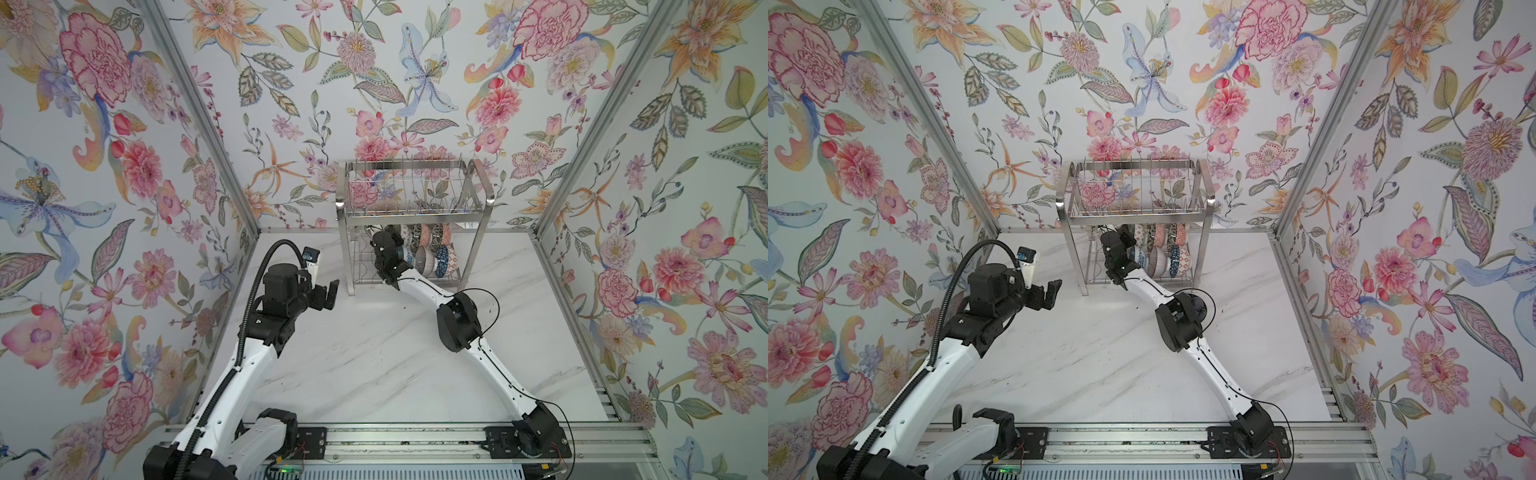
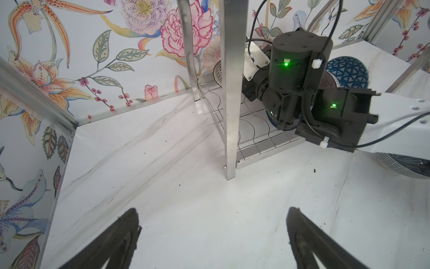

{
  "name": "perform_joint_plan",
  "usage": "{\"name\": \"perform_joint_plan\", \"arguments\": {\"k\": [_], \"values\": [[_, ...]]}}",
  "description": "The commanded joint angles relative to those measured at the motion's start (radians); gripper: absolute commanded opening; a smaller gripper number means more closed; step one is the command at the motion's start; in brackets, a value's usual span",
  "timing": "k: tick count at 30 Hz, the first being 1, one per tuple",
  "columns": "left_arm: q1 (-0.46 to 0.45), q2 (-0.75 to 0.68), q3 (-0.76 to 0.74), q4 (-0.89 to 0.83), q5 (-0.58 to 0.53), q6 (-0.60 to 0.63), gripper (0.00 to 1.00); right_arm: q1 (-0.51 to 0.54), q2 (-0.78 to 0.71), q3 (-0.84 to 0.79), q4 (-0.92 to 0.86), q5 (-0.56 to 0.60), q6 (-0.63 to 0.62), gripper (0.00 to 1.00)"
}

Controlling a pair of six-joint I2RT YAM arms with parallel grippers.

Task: Load the bowls into the dish rack
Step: 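Lower brown-and-white bowl into a rack slot and open right gripper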

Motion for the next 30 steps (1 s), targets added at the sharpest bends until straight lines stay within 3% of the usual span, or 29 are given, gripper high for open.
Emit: {"name": "perform_joint_plan", "arguments": {"k": [1,7,17,30], "values": [[0.014,-0.022,-0.016,0.023,0.023,-0.001,0.99,0.005,0.038,0.025,-0.005,0.022,0.001,0.01],[0.014,-0.026,-0.017,0.023,0.026,-0.004,0.99,0.009,0.039,0.023,0.0,0.052,-0.057,0.03],[0.016,-0.032,-0.021,0.027,0.034,-0.006,0.99,0.025,0.036,0.018,0.006,0.053,-0.13,0.23],[0.018,-0.035,-0.025,0.029,0.042,-0.01,0.99,0.041,0.008,-0.021,0.028,0.03,-0.158,0.35]]}}
